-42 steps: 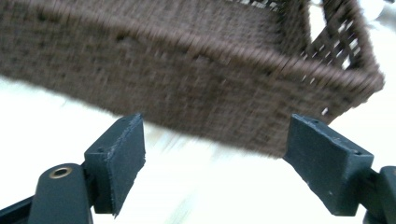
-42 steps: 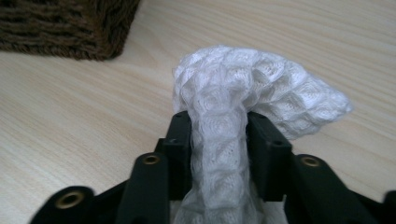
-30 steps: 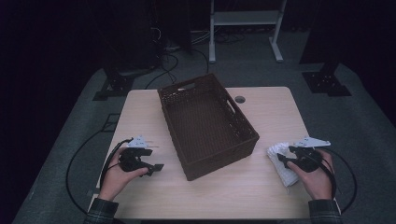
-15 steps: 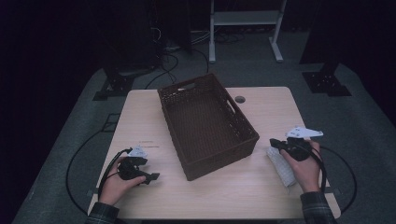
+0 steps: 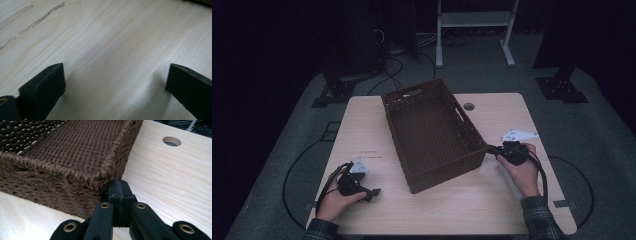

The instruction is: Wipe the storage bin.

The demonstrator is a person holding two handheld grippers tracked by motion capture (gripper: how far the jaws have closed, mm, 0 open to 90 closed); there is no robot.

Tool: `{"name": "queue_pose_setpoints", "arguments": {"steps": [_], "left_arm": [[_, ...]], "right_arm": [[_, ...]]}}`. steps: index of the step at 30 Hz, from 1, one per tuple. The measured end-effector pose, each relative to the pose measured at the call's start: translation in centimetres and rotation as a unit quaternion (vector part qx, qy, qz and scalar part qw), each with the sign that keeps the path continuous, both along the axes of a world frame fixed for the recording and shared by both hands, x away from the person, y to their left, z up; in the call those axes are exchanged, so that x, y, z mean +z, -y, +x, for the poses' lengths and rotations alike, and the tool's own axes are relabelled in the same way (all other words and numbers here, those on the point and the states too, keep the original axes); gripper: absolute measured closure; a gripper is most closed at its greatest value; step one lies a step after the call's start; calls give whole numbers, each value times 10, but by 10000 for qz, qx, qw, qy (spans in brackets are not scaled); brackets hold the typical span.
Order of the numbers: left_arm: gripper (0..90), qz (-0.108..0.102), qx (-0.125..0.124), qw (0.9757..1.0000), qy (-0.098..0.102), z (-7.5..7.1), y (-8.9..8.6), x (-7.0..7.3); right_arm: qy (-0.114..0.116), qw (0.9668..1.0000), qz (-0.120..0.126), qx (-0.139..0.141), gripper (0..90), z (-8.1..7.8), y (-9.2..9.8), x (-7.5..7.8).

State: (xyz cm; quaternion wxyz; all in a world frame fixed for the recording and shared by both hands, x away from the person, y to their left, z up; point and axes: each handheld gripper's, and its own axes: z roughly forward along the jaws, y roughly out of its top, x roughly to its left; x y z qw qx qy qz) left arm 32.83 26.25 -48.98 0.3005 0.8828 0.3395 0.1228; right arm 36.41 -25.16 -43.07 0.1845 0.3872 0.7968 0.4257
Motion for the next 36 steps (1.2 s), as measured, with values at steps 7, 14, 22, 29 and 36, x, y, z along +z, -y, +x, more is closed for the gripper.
{"name": "queue_pose_setpoints", "arguments": {"steps": [7,14,22,29,36], "left_arm": [[0,-221,-96,9995,209,-2,-6,-5],[0,-415,-124,9983,378,-2,-9,-9],[0,-448,-139,9981,409,-3,-10,-9],[0,-463,-137,9980,412,-3,-10,-9],[0,-481,-141,9978,431,-3,-11,-10]], "right_arm": [[30,9995,-106,299,898,-11,-13,5],[52,9983,-180,558,898,-27,-30,6],[94,9958,-252,873,898,-39,-49,8],[153,9931,-296,1128,898,-45,-64,9],[105,9945,-356,982,896,-44,-67,6]]}}
